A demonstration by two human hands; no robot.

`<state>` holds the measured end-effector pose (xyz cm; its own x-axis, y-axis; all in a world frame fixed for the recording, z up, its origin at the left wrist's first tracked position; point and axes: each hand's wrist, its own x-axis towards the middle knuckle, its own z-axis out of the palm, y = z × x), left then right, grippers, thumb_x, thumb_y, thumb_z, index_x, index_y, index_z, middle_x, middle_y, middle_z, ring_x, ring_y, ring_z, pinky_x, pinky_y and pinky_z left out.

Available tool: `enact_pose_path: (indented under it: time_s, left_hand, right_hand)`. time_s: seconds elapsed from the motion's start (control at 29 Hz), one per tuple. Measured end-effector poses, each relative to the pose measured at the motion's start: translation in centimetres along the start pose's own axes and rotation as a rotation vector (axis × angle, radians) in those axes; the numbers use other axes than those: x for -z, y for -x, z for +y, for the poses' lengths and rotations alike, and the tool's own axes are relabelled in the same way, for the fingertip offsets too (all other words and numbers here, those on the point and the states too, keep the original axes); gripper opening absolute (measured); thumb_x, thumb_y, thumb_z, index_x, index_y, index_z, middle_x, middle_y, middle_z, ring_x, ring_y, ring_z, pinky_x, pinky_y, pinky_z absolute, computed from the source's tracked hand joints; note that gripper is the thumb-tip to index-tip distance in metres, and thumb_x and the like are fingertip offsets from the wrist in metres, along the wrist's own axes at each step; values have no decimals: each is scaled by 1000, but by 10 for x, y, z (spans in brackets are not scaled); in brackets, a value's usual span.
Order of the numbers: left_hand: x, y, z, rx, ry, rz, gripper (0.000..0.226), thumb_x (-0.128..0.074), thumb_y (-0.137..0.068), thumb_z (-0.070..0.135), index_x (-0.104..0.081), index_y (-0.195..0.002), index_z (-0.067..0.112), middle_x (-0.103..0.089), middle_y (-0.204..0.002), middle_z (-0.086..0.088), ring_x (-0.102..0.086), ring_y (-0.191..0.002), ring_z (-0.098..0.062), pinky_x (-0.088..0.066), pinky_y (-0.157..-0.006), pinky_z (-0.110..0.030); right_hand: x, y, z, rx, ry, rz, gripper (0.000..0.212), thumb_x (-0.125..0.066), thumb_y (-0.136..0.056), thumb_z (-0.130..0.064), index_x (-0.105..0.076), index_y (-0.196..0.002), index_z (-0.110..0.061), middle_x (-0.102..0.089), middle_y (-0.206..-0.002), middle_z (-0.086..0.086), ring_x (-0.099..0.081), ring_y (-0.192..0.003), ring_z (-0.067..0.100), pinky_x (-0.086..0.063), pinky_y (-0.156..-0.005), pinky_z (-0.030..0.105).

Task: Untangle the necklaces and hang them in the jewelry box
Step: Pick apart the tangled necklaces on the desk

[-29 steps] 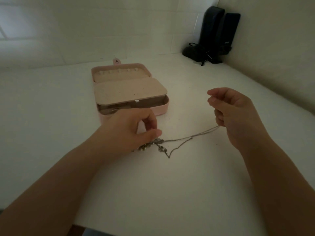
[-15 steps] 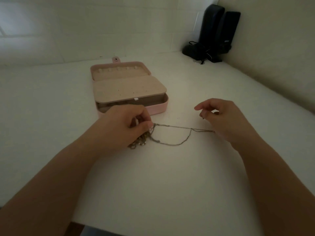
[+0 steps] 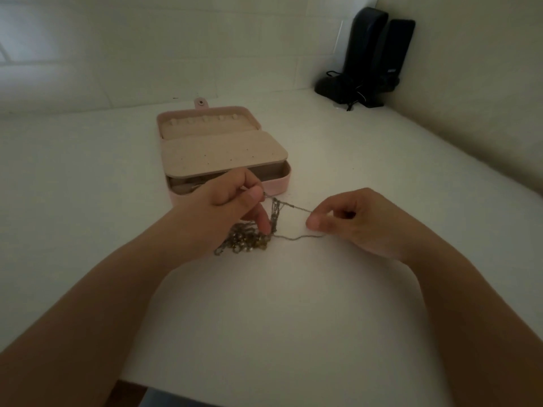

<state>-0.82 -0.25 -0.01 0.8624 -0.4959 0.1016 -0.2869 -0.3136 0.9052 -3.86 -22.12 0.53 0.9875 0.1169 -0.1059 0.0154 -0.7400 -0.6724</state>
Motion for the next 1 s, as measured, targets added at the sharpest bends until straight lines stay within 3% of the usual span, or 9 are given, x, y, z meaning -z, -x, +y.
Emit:
enact_pose_path:
  time_s: [0.07, 0.17, 0.38, 0.45, 0.62, 0.69, 0.79, 0.86, 1.0]
  left_hand:
    - [-2, 0, 2, 23, 94, -12, 17, -42, -92, 30, -50, -81, 19, -65, -59, 4, -63, -76, -41, -50, -80, -56]
    - [-4, -1, 0, 68, 152, -41, 17, -38, -95, 16, -46, -81, 15, -55, -51, 6, -63, -59, -17, -48, -71, -41]
    - [-5, 0, -3, 2, -77, -33, 10, -51, -88, 22, -51, -84, 32, -62, -72, 12, -58, -50, -9, -49, -57, -33]
    - [-5, 2, -3, -37, -180, -26, 12, -58, -84, 23, -52, -86, 34, -62, -80, 13, -56, -53, -3, -49, -56, -24]
    - [-1, 3, -6, -87, -432, -67, 16, -70, -75, 30, -57, -82, 37, -55, -56, 11, -51, -57, 3, -40, -55, -8]
    - [0, 1, -7, -88, -468, -77, 15, -70, -74, 33, -58, -79, 39, -58, -60, 22, -51, -59, 6, -38, -55, -7]
    - [1, -1, -8, -110, -526, -74, 8, -70, -74, 32, -63, -75, 36, -55, -61, 19, -51, -65, 9, -38, -57, -6]
    - [1, 0, -10, -118, -553, -43, 9, -69, -73, 30, -62, -70, 34, -55, -63, 18, -53, -68, 6, -41, -58, -10]
    - [0, 0, -10, -129, -511, -32, 15, -67, -70, 22, -56, -64, 31, -57, -69, 15, -53, -69, 1, -40, -60, -11]
  right_hand:
    - [0, 1, -1, 35, -6, -15, 38, -60, -65, -61, -72, -73, -26, -42, -54, 1, -33, -50, 11, -27, -52, 23]
    - [2, 1, 0, 55, -143, 72, 29, -57, -79, -48, -70, -69, -23, -40, -50, -1, -33, -50, 15, -29, -52, 19]
    - [9, -3, 2, -21, -662, 159, 42, -48, -92, -19, -61, -52, -18, -68, -73, 2, -61, -79, 16, -47, -80, 29]
    - [11, -3, 1, -61, -846, 158, 49, -44, -91, -14, -54, -44, -20, -69, -73, 4, -63, -76, 17, -50, -80, 30]
    - [16, -4, 4, -160, -1165, 216, 43, -43, -90, -17, -44, -47, -16, -51, -53, 5, -59, -56, 20, -57, -72, 36]
    - [16, -4, 5, -201, -1099, 236, 37, -44, -92, -22, -44, -55, -15, -39, -49, 1, -45, -43, 15, -54, -53, 30]
    - [12, -2, 6, -226, -756, 252, 31, -46, -94, -30, -50, -67, -14, -35, -51, -2, -28, -39, 10, -30, -35, 20]
    - [9, -1, 5, -222, -540, 261, 31, -47, -94, -33, -57, -72, -14, -40, -50, -2, -27, -38, 8, -25, -36, 19]
    - [3, -5, 8, -221, -91, 334, 31, -49, -92, -38, -64, -72, -21, -52, -53, -1, -40, -35, 2, -33, -48, 22]
